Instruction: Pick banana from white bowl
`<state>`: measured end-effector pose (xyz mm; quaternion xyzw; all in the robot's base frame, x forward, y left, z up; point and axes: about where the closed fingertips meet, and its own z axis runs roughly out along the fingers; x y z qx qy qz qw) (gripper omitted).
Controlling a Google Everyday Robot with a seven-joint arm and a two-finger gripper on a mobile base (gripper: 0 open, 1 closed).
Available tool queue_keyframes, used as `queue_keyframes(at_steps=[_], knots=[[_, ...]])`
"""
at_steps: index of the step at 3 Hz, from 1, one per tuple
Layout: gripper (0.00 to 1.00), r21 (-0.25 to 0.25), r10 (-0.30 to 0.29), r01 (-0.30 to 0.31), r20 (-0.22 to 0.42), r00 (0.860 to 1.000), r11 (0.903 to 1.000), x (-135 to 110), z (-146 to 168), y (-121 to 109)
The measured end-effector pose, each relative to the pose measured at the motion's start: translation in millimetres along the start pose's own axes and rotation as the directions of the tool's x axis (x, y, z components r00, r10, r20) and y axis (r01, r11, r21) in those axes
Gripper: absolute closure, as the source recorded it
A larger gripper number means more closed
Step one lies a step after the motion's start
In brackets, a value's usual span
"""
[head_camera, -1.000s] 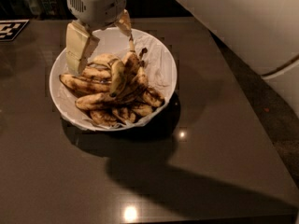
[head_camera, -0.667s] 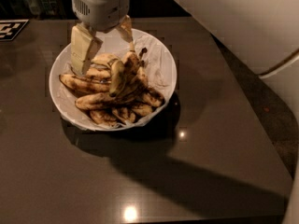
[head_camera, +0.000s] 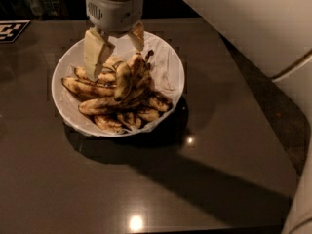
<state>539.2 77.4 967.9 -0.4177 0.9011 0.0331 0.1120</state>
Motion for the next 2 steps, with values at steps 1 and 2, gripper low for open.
queue_keyframes(at_steps=[1,2], knots=[[0.29,-0.005,0.015,-0.015,-0.015,1.0,0.9999,-0.5,6.1,-3.0],[0.31,-0.006,0.016,-0.016,-0.025,1.0,0.9999,-3.3,10.2,-3.9]])
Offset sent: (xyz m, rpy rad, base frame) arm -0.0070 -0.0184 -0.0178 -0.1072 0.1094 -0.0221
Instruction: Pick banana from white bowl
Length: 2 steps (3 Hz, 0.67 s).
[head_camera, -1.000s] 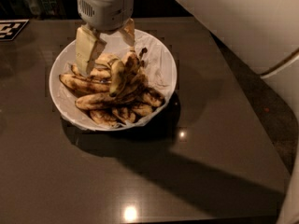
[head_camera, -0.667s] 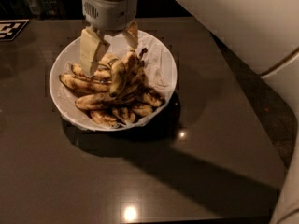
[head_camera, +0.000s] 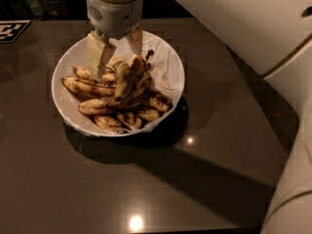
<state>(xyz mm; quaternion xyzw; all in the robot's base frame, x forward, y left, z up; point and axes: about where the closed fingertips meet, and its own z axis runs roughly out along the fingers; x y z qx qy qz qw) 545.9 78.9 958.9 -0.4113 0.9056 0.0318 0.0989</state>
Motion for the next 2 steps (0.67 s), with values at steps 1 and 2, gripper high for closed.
queue_keyframes(at_steps=[1,2], knots=[[0.34,0.004,-0.008,0.008,-0.014,1.0,1.0,-5.7,5.1,1.3],[0.53,-0.011,-0.003,0.002,-0.053,0.999,0.9999,-7.6,22.5,-1.9]])
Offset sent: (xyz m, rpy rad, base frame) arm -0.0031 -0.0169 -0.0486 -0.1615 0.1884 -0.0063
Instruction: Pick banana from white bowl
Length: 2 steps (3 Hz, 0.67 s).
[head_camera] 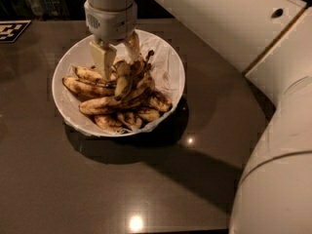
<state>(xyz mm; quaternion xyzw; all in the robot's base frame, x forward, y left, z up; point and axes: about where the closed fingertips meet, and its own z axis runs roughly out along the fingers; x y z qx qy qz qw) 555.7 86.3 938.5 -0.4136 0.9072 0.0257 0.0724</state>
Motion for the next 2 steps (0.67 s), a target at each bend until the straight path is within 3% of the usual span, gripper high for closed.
queue_keyframes(at_steps=[2], knots=[[0.98,0.005,-0.002,0.002,-0.009,1.0,1.0,-0.1,1.4,-0.8]])
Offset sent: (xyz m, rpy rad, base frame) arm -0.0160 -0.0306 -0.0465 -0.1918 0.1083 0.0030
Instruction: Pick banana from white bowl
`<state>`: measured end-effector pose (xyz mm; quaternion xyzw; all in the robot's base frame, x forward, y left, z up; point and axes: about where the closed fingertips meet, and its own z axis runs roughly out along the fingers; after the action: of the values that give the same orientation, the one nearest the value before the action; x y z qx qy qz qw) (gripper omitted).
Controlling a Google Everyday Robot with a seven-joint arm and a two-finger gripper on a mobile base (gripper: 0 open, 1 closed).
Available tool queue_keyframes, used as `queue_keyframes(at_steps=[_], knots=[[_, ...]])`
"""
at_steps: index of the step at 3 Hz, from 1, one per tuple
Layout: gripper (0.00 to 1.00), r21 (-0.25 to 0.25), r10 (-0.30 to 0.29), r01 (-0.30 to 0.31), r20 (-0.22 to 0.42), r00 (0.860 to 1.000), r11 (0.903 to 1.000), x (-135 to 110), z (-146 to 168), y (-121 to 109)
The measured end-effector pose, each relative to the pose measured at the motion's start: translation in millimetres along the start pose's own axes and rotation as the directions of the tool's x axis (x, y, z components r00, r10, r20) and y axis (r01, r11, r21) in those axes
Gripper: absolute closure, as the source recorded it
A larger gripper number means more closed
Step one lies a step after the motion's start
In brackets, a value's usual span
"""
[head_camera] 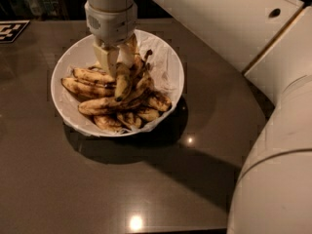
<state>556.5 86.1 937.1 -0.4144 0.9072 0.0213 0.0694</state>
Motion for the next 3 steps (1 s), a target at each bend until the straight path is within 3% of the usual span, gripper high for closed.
queue_keyframes(at_steps=[1,2,3], knots=[[1.0,0.003,-0.002,0.002,-0.002,1.0,1.0,-0.2,0.6,-0.7],[1.0,0.0,-0.007,0.007,0.065,0.998,1.0,-3.8,-10.7,-1.7],[1.0,-0.004,-0.024,0.025,0.164,0.986,0.9997,14.6,-45.1,1.2]])
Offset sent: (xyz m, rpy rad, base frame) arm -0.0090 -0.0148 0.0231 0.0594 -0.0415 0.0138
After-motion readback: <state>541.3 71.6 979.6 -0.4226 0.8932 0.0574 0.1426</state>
